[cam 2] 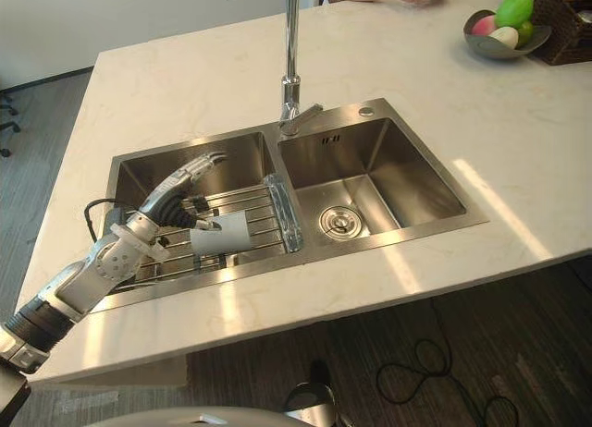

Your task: Walk over to the sink, pick up the cup, carry it to the dishwasher, place the cup inside the dishwasher, then close the dishwasher door

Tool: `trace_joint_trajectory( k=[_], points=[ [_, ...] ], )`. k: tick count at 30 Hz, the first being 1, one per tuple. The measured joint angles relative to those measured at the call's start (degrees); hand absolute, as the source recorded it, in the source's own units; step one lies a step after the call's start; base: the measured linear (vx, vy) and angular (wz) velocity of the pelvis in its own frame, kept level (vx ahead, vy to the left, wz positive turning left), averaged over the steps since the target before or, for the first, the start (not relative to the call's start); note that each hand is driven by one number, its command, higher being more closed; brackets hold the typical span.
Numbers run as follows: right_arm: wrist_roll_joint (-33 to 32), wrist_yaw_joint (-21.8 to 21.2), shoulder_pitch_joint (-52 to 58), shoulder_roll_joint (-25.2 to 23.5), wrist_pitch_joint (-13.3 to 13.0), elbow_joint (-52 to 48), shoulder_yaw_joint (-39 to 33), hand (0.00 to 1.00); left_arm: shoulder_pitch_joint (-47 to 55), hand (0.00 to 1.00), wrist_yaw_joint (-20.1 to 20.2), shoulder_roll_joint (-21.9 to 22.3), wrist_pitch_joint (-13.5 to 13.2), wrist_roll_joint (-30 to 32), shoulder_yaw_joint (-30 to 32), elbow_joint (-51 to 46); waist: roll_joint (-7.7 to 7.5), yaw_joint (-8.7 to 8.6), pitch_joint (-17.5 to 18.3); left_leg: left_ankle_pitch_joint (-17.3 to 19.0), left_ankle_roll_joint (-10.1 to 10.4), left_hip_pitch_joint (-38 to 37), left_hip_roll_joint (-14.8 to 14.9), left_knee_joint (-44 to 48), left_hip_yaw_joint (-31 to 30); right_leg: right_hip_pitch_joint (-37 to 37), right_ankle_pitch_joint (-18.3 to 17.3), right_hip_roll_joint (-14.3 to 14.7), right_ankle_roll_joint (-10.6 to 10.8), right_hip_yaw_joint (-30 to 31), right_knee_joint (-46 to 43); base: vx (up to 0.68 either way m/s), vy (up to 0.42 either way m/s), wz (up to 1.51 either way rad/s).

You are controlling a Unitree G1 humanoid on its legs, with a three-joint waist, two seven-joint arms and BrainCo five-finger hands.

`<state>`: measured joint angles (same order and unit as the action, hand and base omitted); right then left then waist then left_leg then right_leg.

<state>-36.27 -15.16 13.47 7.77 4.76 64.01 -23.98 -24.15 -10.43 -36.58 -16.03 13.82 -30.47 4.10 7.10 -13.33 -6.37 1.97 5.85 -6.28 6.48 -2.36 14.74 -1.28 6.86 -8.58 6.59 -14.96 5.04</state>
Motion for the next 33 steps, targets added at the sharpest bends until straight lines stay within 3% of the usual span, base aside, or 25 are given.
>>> trace_joint_trajectory(
  k=[12, 24, 31, 33],
  points=[
    [-2.48, -2.97, 0.13, -0.29, 0.04, -0.04, -2.17, 0.00, -2.26, 0.00, 3.11, 2.44, 1.97, 2.01, -5.93, 9.34, -0.04, -1.58, -0.62, 0.67, 0.16, -0.69, 0.08, 0.14, 1.95, 0.42, 0.03, 0.24, -0.02, 1.73, -0.37, -0.02, -0.009, -0.08],
    [-2.75, -3.50, 0.28, -0.31, -0.08, -0.06, -2.07, 0.00, -2.70, 0.00, 3.40, 4.02, 3.56, 5.56, -6.18, 13.44, -0.05, -2.40, -1.34, 0.74, 0.09, -0.70, 0.09, 0.26, 2.22, 0.37, 0.01, 0.23, -0.03, 1.74, -0.38, -0.01, -0.006, 0.00],
    [-2.82, -3.50, 1.02, -0.30, -0.09, -0.08, -2.10, 0.00, -3.49, 0.00, 12.70, 4.82, 5.70, 6.57, -7.94, 16.02, -0.05, -2.91, -1.34, 0.77, 0.07, -0.71, 0.09, 0.25, 2.29, 0.37, 0.00, 0.23, -0.03, 1.78, -0.38, 0.00, -0.002, 0.00],
    [-2.81, -3.50, 1.05, -0.31, -0.07, -0.07, -2.09, 0.00, -4.43, 0.00, 14.92, 5.26, 7.48, 6.48, -7.88, 15.81, -0.08, -2.83, -1.34, 0.77, 0.07, -0.74, 0.09, 0.25, 2.29, 0.30, 0.00, 0.23, -0.03, 1.77, -0.38, -0.02, -0.009, 0.00]
  ],
)
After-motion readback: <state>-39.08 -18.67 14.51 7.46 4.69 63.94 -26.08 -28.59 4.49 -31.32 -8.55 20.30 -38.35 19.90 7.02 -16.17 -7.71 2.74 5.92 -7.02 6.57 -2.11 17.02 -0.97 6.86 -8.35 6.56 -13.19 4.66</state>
